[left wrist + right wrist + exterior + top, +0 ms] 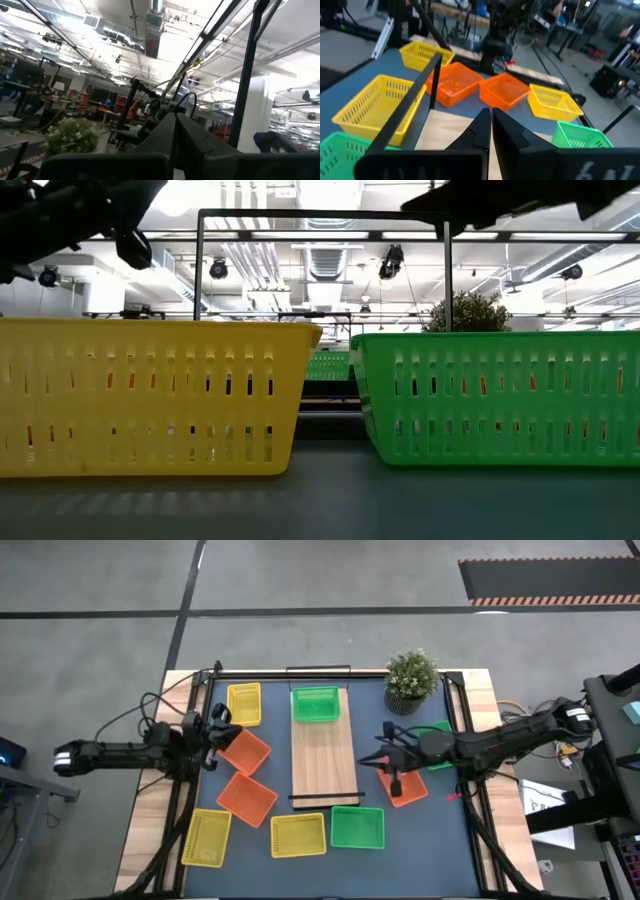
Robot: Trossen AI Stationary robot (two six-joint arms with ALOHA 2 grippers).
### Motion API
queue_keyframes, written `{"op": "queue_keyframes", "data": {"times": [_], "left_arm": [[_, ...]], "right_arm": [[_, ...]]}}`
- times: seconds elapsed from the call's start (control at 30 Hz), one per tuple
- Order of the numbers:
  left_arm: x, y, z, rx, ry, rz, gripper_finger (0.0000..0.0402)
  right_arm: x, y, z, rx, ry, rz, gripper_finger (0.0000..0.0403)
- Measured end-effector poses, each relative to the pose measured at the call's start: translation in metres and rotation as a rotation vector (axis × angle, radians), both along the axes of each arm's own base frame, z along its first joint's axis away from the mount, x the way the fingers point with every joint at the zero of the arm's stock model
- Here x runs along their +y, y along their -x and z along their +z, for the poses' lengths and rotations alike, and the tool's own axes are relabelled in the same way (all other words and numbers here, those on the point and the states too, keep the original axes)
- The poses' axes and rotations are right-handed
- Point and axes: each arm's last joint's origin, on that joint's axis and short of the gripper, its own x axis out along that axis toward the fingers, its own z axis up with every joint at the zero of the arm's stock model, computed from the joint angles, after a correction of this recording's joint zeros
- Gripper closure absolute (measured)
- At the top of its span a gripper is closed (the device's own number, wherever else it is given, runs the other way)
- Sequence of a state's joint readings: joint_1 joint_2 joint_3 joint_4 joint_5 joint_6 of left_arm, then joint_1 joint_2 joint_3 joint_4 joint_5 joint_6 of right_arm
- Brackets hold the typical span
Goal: Stack baskets on shelf by color
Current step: Put the top left orange bin on the shelf
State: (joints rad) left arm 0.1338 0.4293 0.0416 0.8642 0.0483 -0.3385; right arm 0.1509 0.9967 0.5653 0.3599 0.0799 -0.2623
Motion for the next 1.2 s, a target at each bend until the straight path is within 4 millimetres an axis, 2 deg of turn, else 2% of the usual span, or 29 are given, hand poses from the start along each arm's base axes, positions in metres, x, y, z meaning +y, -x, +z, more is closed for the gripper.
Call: {"op": "queue_keyframes", "data": {"times": [0.2, 0.37, 0.47, 0.57, 0.63, 0.73, 0.83, 0.97, 1.07, 1.2], "left_arm": [[0.001, -0.010, 0.013, 0.017, 0.025, -0.012, 0.0402], [0.002, -0.023, 0.026, 0.055, 0.052, -0.035, 0.0402], [0.001, -0.033, 0.033, 0.121, 0.093, -0.069, 0.0402], [-0.001, -0.047, 0.037, 0.261, 0.133, -0.091, 0.0402], [-0.002, -0.056, 0.039, 0.389, 0.163, -0.100, 0.0402], [-0.004, -0.065, 0.053, 0.584, 0.183, -0.110, 0.0402], [-0.007, -0.066, 0.059, 0.914, 0.174, -0.143, 0.0402], [-0.011, -0.055, 0.062, 1.397, 0.029, -0.182, 0.0402], [-0.011, -0.052, 0.056, 1.662, -0.046, -0.204, 0.0402], [-0.010, -0.056, 0.040, 1.893, -0.158, -0.251, 0.0402]], "right_arm": [[-0.002, 0.010, -0.013, -0.047, 0.006, 0.002, 0.0394], [-0.002, 0.015, -0.008, -0.071, 0.007, 0.003, 0.0394], [-0.003, 0.018, -0.005, -0.079, 0.005, 0.004, 0.0394], [-0.003, 0.021, -0.005, -0.063, 0.003, 0.004, 0.0394], [-0.003, 0.023, -0.006, -0.042, -0.006, 0.003, 0.0394], [-0.004, 0.025, -0.008, -0.012, -0.020, 0.000, 0.0394], [-0.003, 0.026, -0.009, 0.004, -0.027, 0.000, 0.0394], [-0.003, 0.027, -0.009, 0.009, -0.027, 0.001, 0.0394], [-0.004, 0.027, -0.008, 0.004, -0.026, 0.001, 0.0394], [-0.004, 0.027, -0.008, 0.004, -0.017, 0.003, 0.0394]]}}
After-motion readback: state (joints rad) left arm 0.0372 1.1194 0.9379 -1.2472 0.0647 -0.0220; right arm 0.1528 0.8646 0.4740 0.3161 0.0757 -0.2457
